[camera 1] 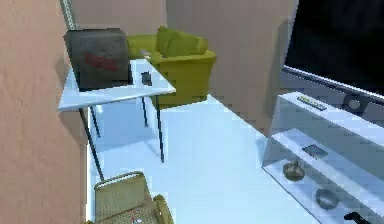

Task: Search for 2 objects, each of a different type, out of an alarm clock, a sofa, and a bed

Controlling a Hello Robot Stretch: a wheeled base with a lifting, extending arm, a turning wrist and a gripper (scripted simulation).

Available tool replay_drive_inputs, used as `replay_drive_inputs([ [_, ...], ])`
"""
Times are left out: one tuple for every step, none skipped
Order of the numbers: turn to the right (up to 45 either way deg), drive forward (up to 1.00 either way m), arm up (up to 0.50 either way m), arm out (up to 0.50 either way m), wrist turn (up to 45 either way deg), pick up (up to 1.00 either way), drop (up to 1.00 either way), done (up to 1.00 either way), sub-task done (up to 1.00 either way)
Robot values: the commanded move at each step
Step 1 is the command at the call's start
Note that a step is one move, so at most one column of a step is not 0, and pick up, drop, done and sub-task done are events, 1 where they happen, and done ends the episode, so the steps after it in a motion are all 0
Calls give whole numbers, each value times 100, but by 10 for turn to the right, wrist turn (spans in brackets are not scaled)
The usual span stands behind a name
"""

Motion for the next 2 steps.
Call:
replay_drive_inputs([
  [450,0,0,0,0,0,0,0,0],
  [330,0,0,0,0,0,0,0,0],
])
